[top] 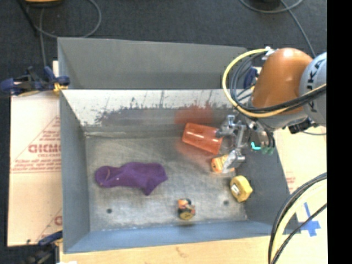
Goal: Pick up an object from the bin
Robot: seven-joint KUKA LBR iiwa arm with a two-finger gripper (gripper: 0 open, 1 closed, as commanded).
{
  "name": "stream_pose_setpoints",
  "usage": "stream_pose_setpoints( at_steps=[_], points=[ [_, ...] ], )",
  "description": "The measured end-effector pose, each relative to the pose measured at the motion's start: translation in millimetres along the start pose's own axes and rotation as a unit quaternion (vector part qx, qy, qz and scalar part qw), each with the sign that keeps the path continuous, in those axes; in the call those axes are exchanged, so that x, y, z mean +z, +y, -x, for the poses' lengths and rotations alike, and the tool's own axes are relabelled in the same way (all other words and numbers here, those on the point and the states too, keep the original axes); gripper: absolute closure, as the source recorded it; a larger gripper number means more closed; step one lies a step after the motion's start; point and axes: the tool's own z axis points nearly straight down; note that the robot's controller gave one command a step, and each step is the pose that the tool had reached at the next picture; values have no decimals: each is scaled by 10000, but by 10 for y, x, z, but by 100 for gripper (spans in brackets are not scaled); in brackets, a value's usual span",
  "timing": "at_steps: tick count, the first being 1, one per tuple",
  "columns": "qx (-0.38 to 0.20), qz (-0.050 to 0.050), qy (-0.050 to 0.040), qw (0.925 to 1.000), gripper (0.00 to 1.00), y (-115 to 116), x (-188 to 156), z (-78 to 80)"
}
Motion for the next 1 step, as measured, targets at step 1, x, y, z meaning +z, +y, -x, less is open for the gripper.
stream_pose_setpoints(
  at_steps=[1],
  points=[
    [-9,-6,-39,10000,0,1,-43,19]
  ],
)
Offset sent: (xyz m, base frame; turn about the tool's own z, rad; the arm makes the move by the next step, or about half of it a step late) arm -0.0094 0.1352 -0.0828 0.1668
